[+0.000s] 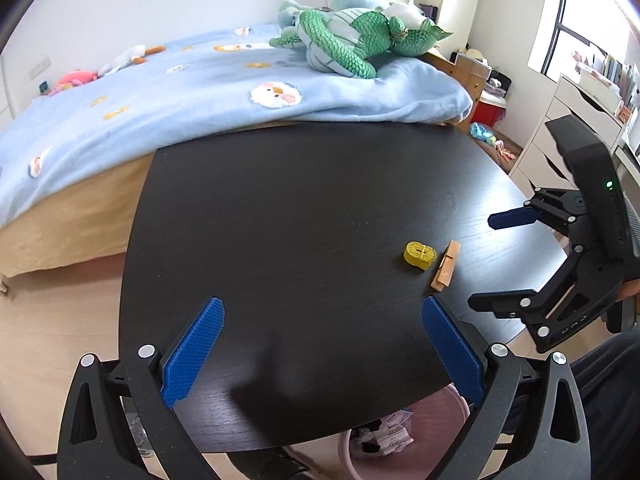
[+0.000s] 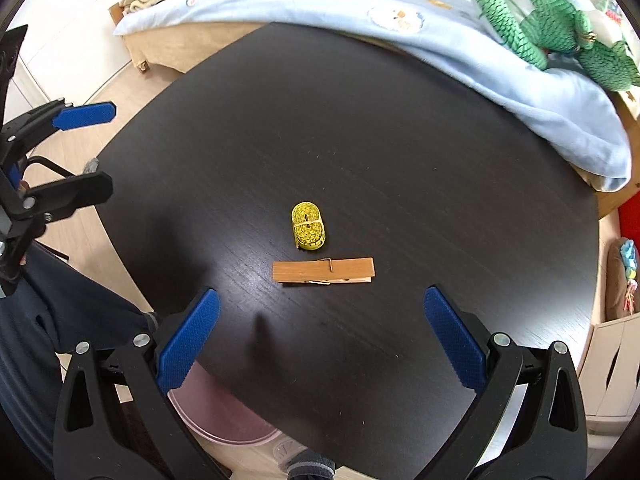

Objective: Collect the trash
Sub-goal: 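Reach the right gripper toward the yellow tape roll and wooden clothespin, then close the right gripper on the wooden clothespin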

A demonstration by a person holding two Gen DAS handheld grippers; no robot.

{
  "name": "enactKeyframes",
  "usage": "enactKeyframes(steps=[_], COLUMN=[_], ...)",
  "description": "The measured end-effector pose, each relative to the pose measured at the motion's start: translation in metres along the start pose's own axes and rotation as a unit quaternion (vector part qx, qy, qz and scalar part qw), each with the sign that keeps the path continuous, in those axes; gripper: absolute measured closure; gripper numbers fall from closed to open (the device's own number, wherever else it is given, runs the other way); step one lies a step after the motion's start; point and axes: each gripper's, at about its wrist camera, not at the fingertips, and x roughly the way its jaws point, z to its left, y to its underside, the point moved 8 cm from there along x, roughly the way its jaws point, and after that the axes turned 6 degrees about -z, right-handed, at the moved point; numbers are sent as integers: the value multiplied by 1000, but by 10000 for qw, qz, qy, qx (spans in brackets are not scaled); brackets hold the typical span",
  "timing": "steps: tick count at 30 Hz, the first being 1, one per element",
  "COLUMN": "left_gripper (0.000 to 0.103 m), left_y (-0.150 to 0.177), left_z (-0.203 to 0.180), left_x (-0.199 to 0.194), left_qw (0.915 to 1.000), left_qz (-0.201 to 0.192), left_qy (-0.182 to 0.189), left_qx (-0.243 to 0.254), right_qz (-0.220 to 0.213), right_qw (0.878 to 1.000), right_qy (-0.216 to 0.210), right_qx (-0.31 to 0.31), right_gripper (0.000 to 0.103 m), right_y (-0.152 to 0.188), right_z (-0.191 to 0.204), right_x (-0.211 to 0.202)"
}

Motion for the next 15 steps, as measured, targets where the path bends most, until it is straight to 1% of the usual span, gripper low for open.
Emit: enactKeyframes(steps=[3, 13, 14, 15], left_gripper=[8, 8, 8, 8], left_y=[0, 0, 0, 0], left_z=[3, -2, -2, -2], left_x=[1, 4, 4, 4], left_qw=[10000, 9997, 9997, 9997], left_qz=[15, 54, 58, 58], left_qy=[12, 128, 136, 145], left_qx=[-87, -189, -195, -205], right_qz=[103, 161, 174, 192], right_qw=[9999, 9997, 9997, 9996], right_qy=[-33, -95, -109, -117], right_qx=[-81, -158, -149, -152], right_gripper=[3, 4, 7, 13], right_y=[0, -7, -8, -8], right_z=[2, 1, 1, 1], right_x=[8, 25, 26, 27])
